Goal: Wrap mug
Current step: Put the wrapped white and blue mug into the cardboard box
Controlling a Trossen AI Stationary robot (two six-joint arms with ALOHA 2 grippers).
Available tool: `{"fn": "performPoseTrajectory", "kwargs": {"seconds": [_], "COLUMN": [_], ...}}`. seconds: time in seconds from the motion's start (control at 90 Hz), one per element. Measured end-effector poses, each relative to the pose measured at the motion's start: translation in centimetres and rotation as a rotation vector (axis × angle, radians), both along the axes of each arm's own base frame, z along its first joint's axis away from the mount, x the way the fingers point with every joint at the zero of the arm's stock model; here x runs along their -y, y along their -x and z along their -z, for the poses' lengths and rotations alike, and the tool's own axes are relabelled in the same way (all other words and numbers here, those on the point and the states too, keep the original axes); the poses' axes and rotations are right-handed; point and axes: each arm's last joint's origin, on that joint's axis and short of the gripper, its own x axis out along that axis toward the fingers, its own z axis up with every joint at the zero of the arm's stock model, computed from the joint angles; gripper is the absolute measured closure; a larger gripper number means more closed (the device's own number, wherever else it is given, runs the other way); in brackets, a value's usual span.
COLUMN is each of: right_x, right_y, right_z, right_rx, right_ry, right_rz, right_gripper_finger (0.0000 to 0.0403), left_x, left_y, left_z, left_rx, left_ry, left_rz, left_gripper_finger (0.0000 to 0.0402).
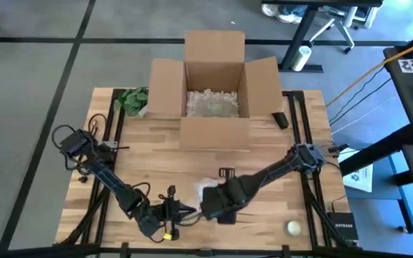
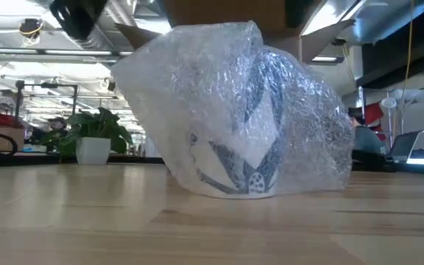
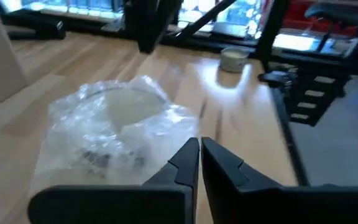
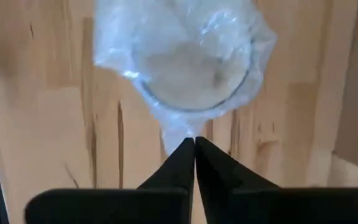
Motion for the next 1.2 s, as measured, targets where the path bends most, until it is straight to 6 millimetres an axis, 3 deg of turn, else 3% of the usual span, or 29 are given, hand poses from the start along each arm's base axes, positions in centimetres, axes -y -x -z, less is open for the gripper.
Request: {"fn": "performPoseTrajectory", "kwargs": {"seconds": [0.233, 0.444, 0.667, 0.867, 1.044, 1.2], "right_x": [-4.7, -10.3, -15.9, -18.9, -18.9, -18.6], "right_y": [3.8, 9.1, 16.4, 21.9, 23.1, 22.1], "right_z": [-1.3, -1.0, 3.2, 8.0, 10.7, 10.8], "right_rx": [0.144, 0.305, 0.47, 0.708, 0.785, 0.856], "right_ry": [0.059, 0.077, -0.012, -0.197, -0.276, -0.233], "right_rz": [0.049, 0.128, 0.296, 0.416, 0.483, 0.425], "right_gripper_finger": [0.0403, 0.0403, 0.0403, 0.0403, 0.0403, 0.0403], "left_x": [0.8, 1.5, 2.2, 2.2, 1.2, -1.4], "left_y": [1.8, 3.5, 5.2, 7.1, 9.3, 10.8], "left_z": [-1.6, -0.9, -0.2, -0.3, -1.2, 0.7], "left_rx": [0.009, -0.056, -0.085, -0.147, -0.153, -0.069], "left_ry": [-0.004, 0.051, 0.076, 0.104, 0.137, 0.249], "left_rz": [0.036, 0.041, 0.008, 0.005, 0.028, 0.075], "left_gripper_finger": [0.0402, 0.0402, 0.0402, 0.0402, 0.0402, 0.0402]}}
